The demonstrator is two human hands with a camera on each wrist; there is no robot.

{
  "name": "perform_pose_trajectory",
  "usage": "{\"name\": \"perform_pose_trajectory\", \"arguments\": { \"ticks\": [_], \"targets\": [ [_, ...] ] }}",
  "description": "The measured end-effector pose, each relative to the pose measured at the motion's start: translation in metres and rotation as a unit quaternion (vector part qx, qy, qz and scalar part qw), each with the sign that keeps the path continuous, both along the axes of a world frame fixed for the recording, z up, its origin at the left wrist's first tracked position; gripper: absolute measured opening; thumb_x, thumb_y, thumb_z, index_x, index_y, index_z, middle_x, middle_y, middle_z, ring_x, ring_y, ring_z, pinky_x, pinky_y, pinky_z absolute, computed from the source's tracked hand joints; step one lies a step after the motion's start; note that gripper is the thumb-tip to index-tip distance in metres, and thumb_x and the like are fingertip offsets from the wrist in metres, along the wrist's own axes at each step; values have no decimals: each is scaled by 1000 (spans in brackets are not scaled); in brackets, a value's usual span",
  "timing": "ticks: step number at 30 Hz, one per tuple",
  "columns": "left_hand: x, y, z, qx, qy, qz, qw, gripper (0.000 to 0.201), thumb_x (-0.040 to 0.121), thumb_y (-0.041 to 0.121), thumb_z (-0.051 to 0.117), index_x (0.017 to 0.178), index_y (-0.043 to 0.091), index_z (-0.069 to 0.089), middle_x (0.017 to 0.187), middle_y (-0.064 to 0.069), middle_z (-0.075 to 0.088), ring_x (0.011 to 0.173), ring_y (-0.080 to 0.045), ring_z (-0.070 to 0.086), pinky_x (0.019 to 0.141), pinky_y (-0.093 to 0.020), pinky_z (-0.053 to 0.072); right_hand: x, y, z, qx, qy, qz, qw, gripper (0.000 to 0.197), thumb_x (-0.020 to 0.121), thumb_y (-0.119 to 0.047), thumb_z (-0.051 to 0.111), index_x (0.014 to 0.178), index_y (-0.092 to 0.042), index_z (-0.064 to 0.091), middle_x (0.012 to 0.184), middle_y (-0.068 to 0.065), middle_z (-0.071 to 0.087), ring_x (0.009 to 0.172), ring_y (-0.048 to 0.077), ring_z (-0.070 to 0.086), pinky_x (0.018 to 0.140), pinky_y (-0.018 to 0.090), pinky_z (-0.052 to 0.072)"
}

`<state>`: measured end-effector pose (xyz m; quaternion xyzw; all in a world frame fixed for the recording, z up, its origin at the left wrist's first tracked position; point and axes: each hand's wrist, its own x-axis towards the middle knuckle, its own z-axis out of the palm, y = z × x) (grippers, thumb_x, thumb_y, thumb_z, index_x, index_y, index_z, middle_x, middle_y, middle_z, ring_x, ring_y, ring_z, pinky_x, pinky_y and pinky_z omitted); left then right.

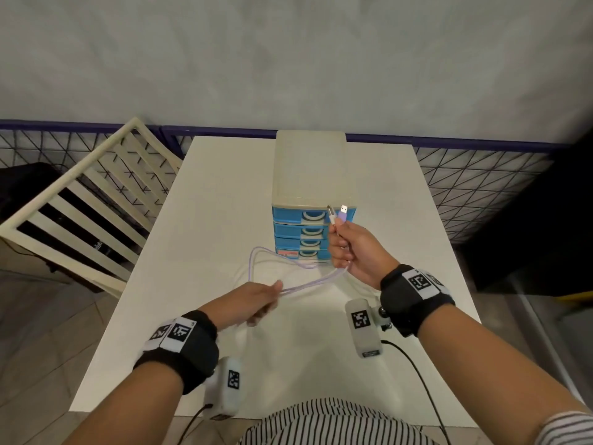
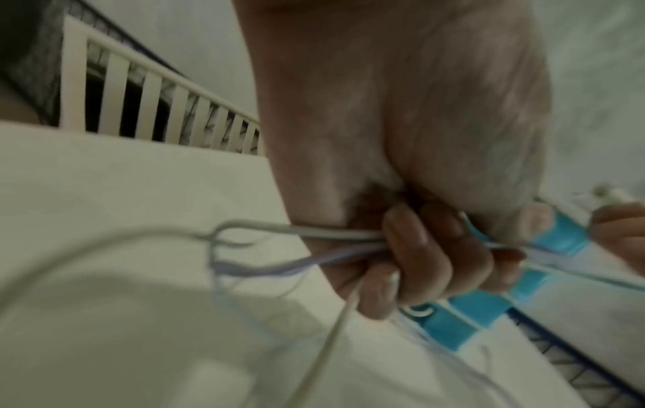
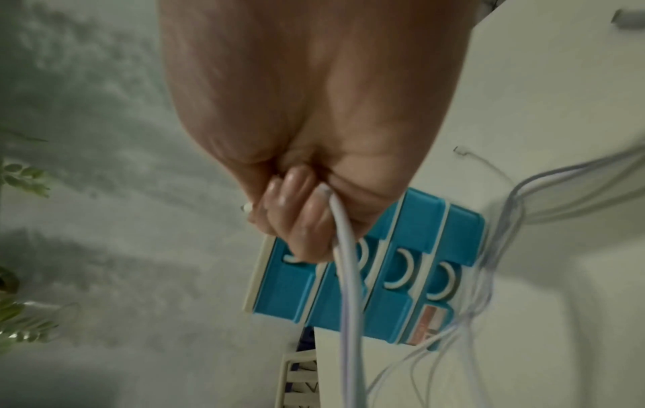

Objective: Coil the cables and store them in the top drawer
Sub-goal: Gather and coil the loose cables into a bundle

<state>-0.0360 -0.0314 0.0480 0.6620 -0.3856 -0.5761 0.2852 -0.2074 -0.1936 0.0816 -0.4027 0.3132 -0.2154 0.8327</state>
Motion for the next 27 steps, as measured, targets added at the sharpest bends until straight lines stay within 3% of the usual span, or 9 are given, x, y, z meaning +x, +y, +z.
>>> {"name": "perform_pose_trajectory", "arguments": {
  "ticks": [6,9,11,14,16,18,21,24,27],
  "targets": [
    [9,-6,-11,-10,-227,-66,972,59,95,53,27,58,19,57,55,4,56,52,-13,52,63,-24,41,0,15,-12,-47,49,13,998,32,101,-38,35,80,-16,45,61,-3,26,43,6,23,41,18,23],
    [-15,-24,-2,-60,-181,-25,981,57,99,44,23,89,11,69,91,-7,72,89,-20,65,90,-29,45,13,22,-11,-75,42,-20,996,27,102,-30,32,83,-15,43,64,-2,29,47,7,29,47,20,29],
    [-39,-40,12,-87,-108,-31,990,64,98,51,15,109,12,65,102,-6,72,101,-15,64,97,-27,41,23,28,-10,-118,57,-53,990,25,103,-24,32,84,-15,44,65,-2,31,51,7,33,53,21,33],
    [-59,-51,25,-91,-27,-66,993,69,94,60,14,98,10,61,77,-3,66,76,-15,65,84,-24,44,32,31,-8,-128,44,-93,986,21,102,-23,34,85,-15,44,65,-3,33,49,6,34,53,23,32],
    [-55,-47,25,-87,13,-53,995,49,96,51,26,81,12,52,60,0,43,52,-13,45,59,-22,43,26,24,-5,-89,3,-97,991,22,103,-26,34,86,-15,43,62,-4,33,44,5,30,44,20,29],
    [-39,-37,20,-68,19,-45,996,40,97,44,33,73,17,49,57,5,35,46,-9,31,47,-21,32,11,11,-1,-46,-20,-106,993,25,103,-28,33,84,-16,43,58,-6,33,40,5,26,37,17,25],
    [-14,-20,18,-41,-3,-54,998,40,98,41,34,71,18,52,57,7,34,46,-6,29,46,-18,26,-12,-5,1,5,-26,-104,994,27,102,-30,33,84,-15,47,52,-8,34,37,4,24,34,17,21],
    [-3,-15,23,-62,-112,-129,983,34,98,34,39,73,21,58,65,6,42,57,-5,40,58,-18,34,-22,-1,-3,29,-4,-61,998,30,101,-35,34,95,-14,53,52,-8,32,35,4,22,35,18,18],
    [-5,-20,30,-97,-216,-181,955,26,96,30,45,78,21,62,70,14,52,66,6,49,64,-11,34,-21,11,-8,-48,76,-12,996,37,100,-45,32,98,-15,54,57,-7,26,39,4,19,37,18,14]
  ]
}}
